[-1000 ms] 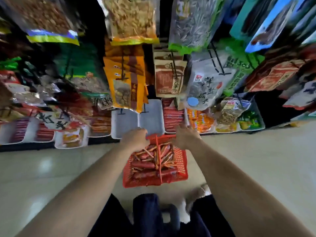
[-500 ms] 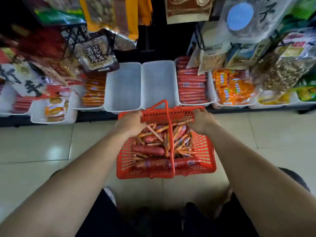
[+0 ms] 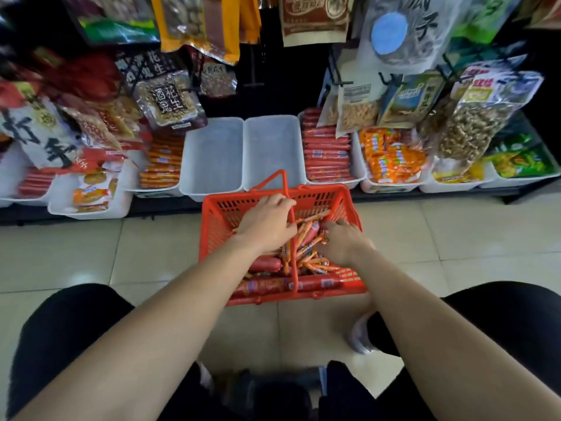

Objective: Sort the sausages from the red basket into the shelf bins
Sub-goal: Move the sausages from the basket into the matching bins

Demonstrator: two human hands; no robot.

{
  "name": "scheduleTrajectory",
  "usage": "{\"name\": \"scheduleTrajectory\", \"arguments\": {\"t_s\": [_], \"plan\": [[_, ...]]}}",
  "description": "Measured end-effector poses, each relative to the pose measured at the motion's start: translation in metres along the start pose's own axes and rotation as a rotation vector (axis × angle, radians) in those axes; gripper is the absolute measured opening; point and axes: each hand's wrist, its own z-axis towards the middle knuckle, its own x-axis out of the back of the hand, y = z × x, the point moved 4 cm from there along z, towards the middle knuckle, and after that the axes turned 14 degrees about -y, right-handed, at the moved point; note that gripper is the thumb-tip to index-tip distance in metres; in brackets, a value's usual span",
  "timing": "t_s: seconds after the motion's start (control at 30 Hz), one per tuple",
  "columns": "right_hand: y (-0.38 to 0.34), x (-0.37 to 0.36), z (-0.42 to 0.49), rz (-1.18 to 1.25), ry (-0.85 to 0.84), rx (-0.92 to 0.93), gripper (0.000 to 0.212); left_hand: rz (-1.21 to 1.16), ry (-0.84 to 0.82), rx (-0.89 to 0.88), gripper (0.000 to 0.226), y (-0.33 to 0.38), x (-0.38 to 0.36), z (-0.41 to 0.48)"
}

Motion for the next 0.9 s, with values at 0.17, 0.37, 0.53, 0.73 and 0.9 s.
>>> {"name": "scheduleTrajectory", "arguments": {"t_s": [0.17, 0.37, 0.53, 0.73, 0.9], "plan": [[0.026, 0.009, 0.016, 0.058, -0.002, -0.03, 0.061, 0.156, -0.044, -0.041, 0.05, 0.024, -0.023, 0.016], [0.011, 0.021, 0.017, 0.077, 0.009, 0.008, 0.059, 0.157, 0.019, 0.063, 0.04, -0.013, -0.014, -0.016], [-0.022, 0.022, 0.003, 0.041, 0.032, 0.057, 0.061, 0.134, 0.028, 0.295, 0.042, -0.066, -0.007, -0.066], [-0.035, 0.01, 0.007, 0.002, 0.0, 0.082, 0.065, 0.006, -0.062, 0.322, 0.046, -0.075, -0.029, -0.07], [-0.014, -0.005, 0.053, 0.027, -0.057, 0.035, 0.061, -0.054, -0.155, 0.277, 0.048, -0.073, -0.063, -0.028]]}}
